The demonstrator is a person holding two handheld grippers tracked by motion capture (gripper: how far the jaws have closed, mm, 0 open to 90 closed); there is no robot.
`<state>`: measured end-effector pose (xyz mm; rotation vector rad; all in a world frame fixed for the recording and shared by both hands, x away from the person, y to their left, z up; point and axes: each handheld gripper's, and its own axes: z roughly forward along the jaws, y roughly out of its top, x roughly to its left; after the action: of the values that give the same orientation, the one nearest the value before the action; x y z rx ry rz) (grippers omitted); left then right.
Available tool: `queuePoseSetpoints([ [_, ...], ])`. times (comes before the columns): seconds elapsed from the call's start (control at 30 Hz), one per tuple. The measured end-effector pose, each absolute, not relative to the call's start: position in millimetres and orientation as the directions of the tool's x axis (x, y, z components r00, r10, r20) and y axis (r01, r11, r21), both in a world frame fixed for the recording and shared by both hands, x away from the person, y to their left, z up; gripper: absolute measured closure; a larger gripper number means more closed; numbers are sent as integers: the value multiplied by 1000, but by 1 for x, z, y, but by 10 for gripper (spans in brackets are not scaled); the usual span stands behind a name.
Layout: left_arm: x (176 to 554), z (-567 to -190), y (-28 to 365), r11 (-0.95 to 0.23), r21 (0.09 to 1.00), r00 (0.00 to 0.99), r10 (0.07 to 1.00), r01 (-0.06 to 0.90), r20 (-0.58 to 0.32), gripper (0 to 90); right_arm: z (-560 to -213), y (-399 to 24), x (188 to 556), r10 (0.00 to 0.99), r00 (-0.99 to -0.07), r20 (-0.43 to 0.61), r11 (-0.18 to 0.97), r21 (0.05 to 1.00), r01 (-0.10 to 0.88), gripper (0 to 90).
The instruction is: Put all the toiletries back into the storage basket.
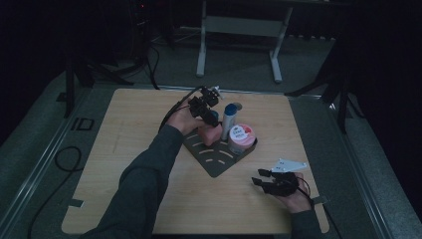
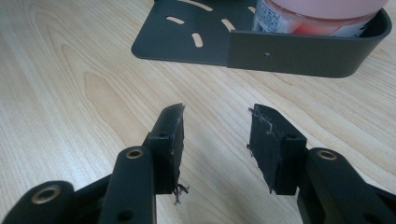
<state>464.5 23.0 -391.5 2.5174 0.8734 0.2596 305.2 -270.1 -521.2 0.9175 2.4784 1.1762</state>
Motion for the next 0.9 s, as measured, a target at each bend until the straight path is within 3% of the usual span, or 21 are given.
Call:
queuePoseSetpoints([
  [0.9,490,-407,27,-614,492,715,699,617,-24,476,-522,-271,305,636,-771,41,476,765,434,545],
])
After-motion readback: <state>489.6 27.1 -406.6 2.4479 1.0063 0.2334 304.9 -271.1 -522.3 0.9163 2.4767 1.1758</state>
